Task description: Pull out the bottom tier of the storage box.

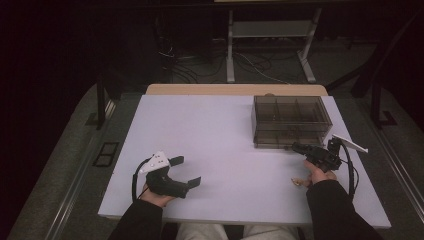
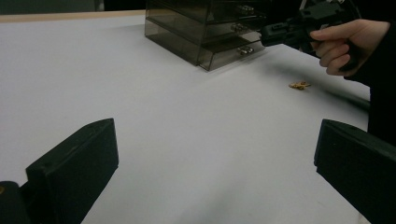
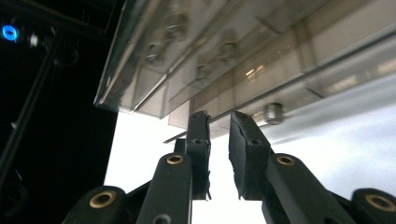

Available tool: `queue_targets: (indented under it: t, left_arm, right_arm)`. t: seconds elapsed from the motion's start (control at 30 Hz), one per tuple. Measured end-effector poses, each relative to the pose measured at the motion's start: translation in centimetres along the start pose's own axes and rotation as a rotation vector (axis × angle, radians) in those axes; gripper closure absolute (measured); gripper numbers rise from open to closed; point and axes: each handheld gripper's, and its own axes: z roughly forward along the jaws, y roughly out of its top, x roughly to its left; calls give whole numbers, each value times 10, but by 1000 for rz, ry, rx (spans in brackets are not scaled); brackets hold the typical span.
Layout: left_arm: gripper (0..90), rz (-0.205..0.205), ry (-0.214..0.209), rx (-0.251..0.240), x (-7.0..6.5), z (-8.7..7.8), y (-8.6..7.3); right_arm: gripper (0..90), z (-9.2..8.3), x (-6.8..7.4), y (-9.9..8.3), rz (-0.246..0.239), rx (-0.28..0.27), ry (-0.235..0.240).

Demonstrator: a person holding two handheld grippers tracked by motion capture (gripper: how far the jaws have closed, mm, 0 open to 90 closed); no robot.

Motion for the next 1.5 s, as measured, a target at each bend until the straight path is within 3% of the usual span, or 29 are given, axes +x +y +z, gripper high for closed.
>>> queue_targets:
  t: [0.23,0.47,0.53,0.67,0.83,0.93,0.97,1.07,1.13,1.27,1.5]
  left_arm:
    - [0,-2,3,-1,0,0,0]
    - [0,-6,9,1,0,0,-1]
    - [0,-7,11,0,0,0,-1]
    - [0,-7,11,1,0,1,-1]
    - [0,-9,12,0,0,0,-1]
    - [0,-8,12,0,0,0,-1]
    - [0,-9,11,0,0,0,-1]
    - [0,-10,8,1,0,0,-1]
    - [0,-9,8,1,0,0,-1]
    - [0,-12,8,-1,0,0,-1]
    - [0,-10,8,0,0,0,-1]
  right_arm:
    - [688,0,10,0,-159,28,-1]
    - [602,-4,22,4,-352,82,-57]
    - [566,-4,24,4,-382,99,-68]
    - [440,-2,25,4,-418,148,-84]
    - [194,0,27,4,-501,212,-96]
    - [158,1,29,4,-550,264,-53]
    - [105,2,30,3,-561,279,-44]
    - [98,5,32,3,-609,319,-20]
    - [4,6,34,4,-646,321,-5]
    - [3,7,38,7,-700,357,23]
    - [4,8,48,16,-797,424,21]
